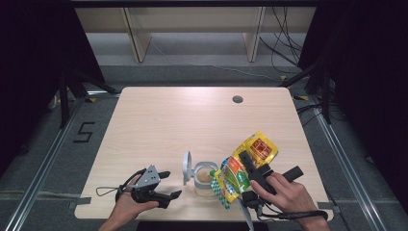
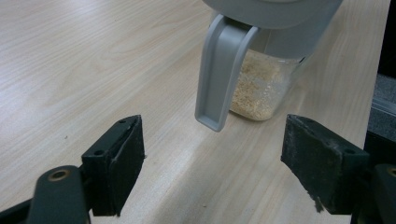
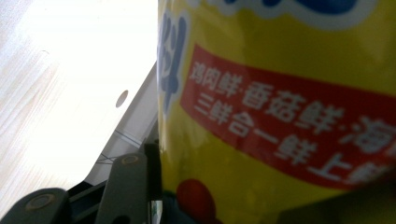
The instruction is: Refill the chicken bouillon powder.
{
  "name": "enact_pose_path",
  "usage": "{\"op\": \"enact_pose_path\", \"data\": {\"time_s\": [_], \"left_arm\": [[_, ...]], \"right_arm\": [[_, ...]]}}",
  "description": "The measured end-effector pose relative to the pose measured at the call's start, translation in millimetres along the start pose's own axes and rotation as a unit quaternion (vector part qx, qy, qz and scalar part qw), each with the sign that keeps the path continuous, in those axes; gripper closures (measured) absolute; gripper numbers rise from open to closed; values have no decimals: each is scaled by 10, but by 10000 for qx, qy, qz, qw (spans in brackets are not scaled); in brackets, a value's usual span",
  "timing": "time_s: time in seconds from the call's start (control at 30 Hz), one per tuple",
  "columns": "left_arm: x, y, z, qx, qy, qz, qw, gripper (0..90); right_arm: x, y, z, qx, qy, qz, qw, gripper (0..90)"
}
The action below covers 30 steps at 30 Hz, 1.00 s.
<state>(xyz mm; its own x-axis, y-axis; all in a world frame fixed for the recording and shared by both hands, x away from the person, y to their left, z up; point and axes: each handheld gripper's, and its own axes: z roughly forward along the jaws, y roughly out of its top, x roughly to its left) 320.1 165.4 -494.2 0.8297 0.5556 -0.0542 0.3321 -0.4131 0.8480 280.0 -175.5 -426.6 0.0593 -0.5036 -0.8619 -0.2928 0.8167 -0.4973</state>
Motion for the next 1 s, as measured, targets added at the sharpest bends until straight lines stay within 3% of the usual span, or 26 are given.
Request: {"op": "enact_pose_path", "data": {"time_s": [0.23,0.27,0.3,0.37,0.4,0.43,0.53,0.73,0.83,0.93,1.0], "left_arm": [[0,-1,2,-12,-4,-9,10000,208],[3,1,0,-16,-24,7,10000,208],[-11,-4,2,-16,-25,-125,9999,208],[15,6,-15,24,21,87,10000,208],[15,5,-15,23,23,73,10000,208],[-7,-3,-5,-46,-6,-121,9999,208],[15,5,-15,30,22,92,10000,208],[2,3,-6,-55,-11,-10,10000,208],[2,2,-6,-39,-13,15,10000,208],[6,3,-9,-14,-1,39,10000,208],[13,3,-9,0,2,88,10000,208]], "right_arm": [[7,-3,3,-3,23,37,10000,529],[-12,-6,9,-78,-19,-113,9999,529],[-24,-8,11,-111,-62,-177,9998,529],[-48,-12,17,-146,-40,-229,9996,529],[-41,-16,6,-105,-148,-182,9997,529],[-44,-18,10,-115,-93,-212,9997,529],[-51,-26,12,-122,-86,-274,9995,530],[-48,-39,14,-103,-72,-258,9996,530],[-57,-47,15,-120,-66,-343,9993,530],[-45,-46,11,-92,-60,-253,9996,530],[-56,-50,11,-123,-58,-356,9993,530]]}}
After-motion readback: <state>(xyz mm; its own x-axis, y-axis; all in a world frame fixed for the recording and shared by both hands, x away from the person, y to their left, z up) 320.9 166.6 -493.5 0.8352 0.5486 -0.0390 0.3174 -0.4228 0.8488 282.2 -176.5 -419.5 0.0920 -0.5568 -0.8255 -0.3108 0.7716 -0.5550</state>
